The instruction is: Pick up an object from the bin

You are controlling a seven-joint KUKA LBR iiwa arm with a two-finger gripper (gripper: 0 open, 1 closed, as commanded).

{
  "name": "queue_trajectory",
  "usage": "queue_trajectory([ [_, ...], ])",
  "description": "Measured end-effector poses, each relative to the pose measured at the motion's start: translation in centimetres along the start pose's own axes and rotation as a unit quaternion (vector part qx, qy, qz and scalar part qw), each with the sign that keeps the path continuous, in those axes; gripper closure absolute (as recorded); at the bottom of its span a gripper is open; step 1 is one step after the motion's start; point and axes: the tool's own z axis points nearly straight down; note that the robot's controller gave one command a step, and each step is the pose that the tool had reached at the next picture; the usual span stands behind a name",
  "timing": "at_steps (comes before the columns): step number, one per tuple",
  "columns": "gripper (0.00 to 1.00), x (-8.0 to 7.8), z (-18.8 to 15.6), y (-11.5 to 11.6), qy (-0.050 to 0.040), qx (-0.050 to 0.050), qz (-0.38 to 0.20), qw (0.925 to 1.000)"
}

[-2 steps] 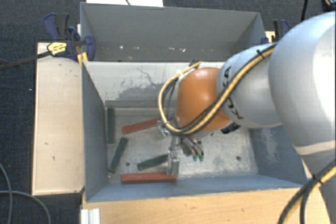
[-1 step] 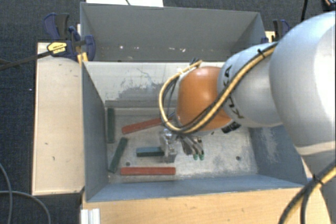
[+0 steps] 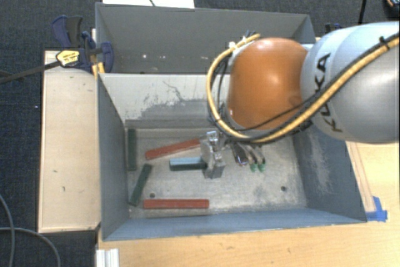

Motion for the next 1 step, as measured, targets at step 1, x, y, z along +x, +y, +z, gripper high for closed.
queue_trajectory([
  [1, 1.00, -2.13, -7.10, 3.88, -0.0014, -0.001, -0.001, 1.0000],
])
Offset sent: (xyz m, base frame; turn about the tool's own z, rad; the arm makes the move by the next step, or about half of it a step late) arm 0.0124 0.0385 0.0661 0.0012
